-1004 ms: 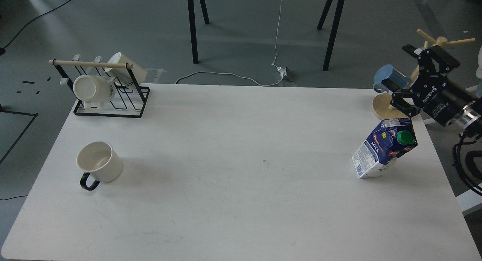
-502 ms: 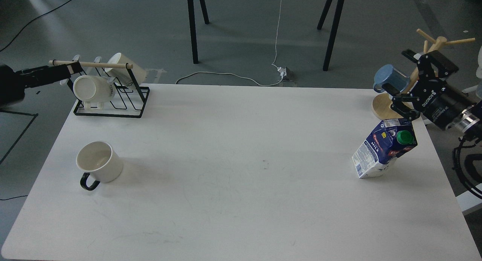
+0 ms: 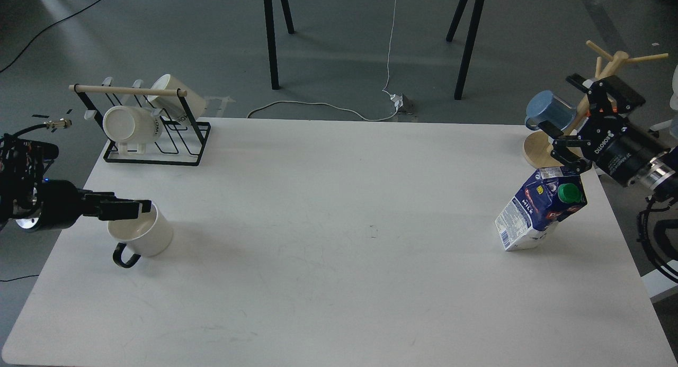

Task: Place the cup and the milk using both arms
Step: 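Lower the left gripper into the white mug's rim and grasp it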

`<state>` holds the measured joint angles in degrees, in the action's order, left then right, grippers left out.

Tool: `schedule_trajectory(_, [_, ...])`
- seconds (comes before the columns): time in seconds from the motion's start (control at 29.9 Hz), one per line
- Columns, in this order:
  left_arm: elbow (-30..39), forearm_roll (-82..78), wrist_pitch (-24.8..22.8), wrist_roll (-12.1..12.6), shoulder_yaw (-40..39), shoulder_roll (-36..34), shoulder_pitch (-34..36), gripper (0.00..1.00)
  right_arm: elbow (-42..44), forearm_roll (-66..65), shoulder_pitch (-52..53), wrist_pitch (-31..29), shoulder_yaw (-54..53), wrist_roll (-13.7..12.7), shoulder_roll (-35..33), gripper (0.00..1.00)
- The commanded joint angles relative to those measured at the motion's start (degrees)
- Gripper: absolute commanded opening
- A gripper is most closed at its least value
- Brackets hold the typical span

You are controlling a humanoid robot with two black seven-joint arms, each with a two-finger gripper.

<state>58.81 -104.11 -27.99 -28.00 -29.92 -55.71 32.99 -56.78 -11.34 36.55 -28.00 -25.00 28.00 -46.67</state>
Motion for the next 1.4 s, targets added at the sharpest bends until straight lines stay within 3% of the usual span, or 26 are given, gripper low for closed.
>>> schedule_trajectory(0.0, [-1.6,-0.1,0.0,0.0,0.0,0.3,-0.2,1.00,0.0,0.0,-0.1,0.0,0.0,0.0,0.0,0.99])
schedule_trajectory(0.43, [-10.8,0.4,0.0,0.0,0.0,0.9,5.4,0.98,0.1,0.0,-1.2,0.0,-0.1,0.0,0.0,0.99])
schedule_trajectory(0.6, [-13.5,0.4,0.0,0.0,0.0,4.6,9.5,0.98,0.1,0.1,-1.3,0.0,0.0,0.0,0.1,0.99])
schedule_trajectory(1.37, [-21.6,0.0,0.0,0.0,6.9,9.9,9.0,1.00,0.8,0.0,-1.8,0.0,0.3,0.0,1.0,0.99])
